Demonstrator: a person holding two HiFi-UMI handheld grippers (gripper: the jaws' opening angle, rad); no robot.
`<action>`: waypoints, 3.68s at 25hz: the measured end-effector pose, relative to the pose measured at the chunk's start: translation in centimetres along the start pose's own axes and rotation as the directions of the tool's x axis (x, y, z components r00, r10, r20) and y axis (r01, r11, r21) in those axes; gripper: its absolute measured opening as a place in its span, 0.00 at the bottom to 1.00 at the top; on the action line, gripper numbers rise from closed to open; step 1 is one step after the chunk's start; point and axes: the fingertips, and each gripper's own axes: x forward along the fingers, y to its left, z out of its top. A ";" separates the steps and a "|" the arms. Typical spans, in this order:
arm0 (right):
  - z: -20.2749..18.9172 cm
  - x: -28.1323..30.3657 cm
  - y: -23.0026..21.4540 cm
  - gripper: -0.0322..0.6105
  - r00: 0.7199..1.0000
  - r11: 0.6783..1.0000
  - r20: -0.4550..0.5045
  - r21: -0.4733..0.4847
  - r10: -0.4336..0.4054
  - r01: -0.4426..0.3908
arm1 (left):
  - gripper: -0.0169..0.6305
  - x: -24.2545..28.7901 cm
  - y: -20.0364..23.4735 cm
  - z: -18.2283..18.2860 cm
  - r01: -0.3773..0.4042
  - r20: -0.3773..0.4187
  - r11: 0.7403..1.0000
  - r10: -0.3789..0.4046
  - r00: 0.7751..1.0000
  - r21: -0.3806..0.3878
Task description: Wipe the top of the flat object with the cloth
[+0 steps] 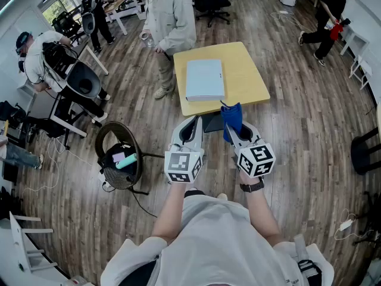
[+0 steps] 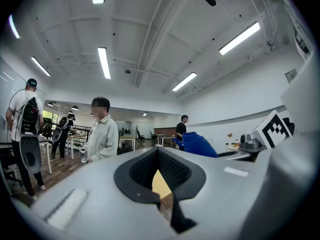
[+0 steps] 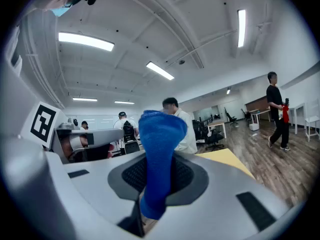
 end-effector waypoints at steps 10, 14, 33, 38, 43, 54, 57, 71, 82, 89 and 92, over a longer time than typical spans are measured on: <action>-1.8 1.0 -3.0 0.17 0.999 0.998 -0.030 0.055 -0.017 0.018 | 0.03 2.1 -0.2 -2.2 -0.011 -0.034 1.000 0.010 0.999 -0.012; -3.2 2.9 -4.7 0.17 0.997 0.996 -0.066 0.075 -0.035 0.040 | 0.03 4.3 1.3 -3.3 -0.014 -0.037 1.000 0.014 0.999 -0.023; -1.4 30.7 -16.0 0.17 0.968 0.982 -0.172 0.020 -0.183 0.189 | 0.03 26.8 22.1 -5.3 -0.002 -0.083 1.000 0.001 0.997 -0.008; -3.2 36.6 -18.4 0.17 0.942 0.966 -0.227 0.007 -0.249 0.257 | 0.03 30.8 26.1 -6.0 0.032 -0.086 0.999 -0.033 0.996 -0.010; -5.6 40.4 -19.3 0.17 0.940 0.977 -0.285 0.046 -0.189 0.210 | 0.03 34.0 28.6 -7.9 0.036 -0.127 0.999 -0.040 0.991 -0.038; -10.3 49.3 -23.3 0.17 0.870 0.945 -0.489 -0.307 -0.058 -0.110 | 0.03 39.4 30.2 -10.6 -0.005 -0.115 0.994 -0.008 0.993 -0.108; -12.5 53.2 -23.9 0.17 0.826 0.894 -0.560 -0.401 -0.065 -0.201 | 0.03 39.8 31.9 -11.4 -0.043 -0.116 0.995 0.032 0.993 -0.088; -25.3 64.9 -23.7 0.17 0.680 0.533 -0.720 -0.634 -0.141 -0.561 | 0.03 37.8 37.7 -16.8 -0.240 -0.269 0.967 0.209 0.940 -0.086; -24.7 60.9 -30.5 0.17 0.673 0.601 -0.702 -0.649 -0.235 -0.467 | 0.03 41.5 34.4 -17.2 -0.111 -0.241 0.988 0.083 0.967 -0.106; -23.8 54.7 -39.1 0.17 0.612 0.662 -0.694 -0.666 -0.379 -0.345 | 0.03 44.4 30.4 -16.7 0.025 -0.228 0.999 -0.035 0.973 -0.047; -23.7 52.6 -41.0 0.17 0.597 0.678 -0.689 -0.669 -0.410 -0.306 | 0.03 44.3 29.4 -16.4 0.053 -0.222 0.998 -0.060 0.973 -0.039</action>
